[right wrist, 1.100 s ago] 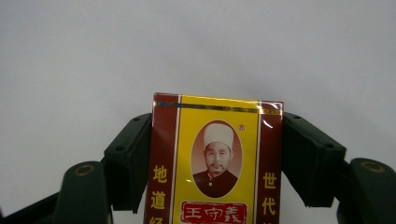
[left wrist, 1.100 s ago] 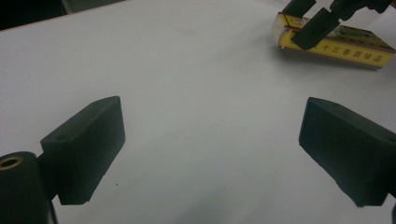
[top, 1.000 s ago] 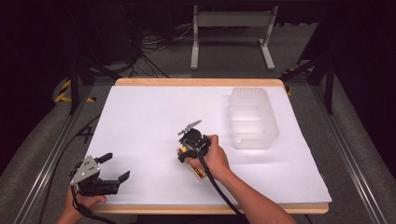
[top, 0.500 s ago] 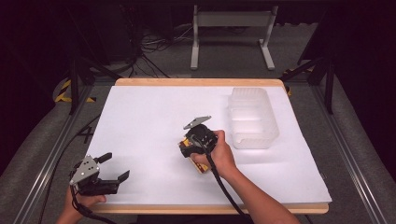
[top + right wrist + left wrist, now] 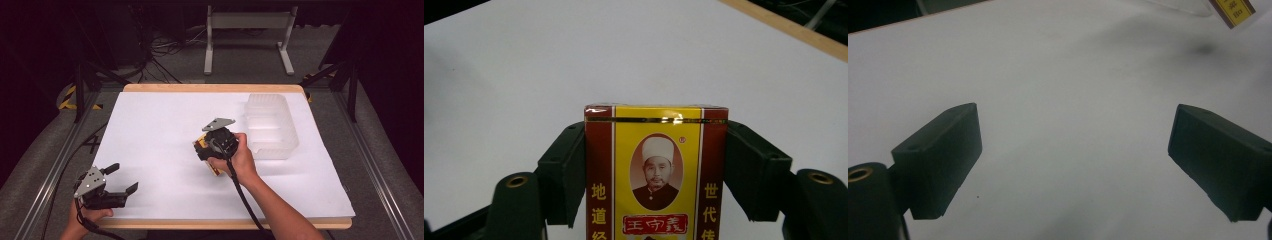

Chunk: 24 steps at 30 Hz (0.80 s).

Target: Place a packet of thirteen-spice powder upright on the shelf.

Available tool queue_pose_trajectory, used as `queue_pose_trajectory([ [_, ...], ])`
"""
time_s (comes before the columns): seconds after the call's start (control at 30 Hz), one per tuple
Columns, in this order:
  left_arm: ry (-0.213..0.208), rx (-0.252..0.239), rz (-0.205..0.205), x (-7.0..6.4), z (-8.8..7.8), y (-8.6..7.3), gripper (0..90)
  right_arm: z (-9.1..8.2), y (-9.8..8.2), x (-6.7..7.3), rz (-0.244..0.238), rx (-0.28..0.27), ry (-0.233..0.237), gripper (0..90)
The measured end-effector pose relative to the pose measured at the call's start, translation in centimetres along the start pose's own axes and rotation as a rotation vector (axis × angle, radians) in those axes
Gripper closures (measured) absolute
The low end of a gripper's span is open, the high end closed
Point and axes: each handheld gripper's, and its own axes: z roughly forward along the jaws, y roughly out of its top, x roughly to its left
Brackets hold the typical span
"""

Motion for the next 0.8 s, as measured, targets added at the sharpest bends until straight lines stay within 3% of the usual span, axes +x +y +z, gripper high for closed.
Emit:
queue_pose_trajectory([
  [0.27, -0.001, -0.004, -0.001, 0.1, -0.1, 0.0, 7.7, -1.2, 1.0, -1.1, -0.002, -0.075, -0.043, 32.9],
  [0.5, -0.002, -0.003, -0.003, 0.1, 0.0, 0.0, 7.7, -3.0, 1.9, -3.8, 0.034, -0.157, -0.117, 32.9],
  [0.8, -0.002, -0.001, -0.006, 0.1, 0.0, 0.0, 7.7, -4.3, 1.8, -7.7, 0.071, -0.207, -0.206, 32.9],
])
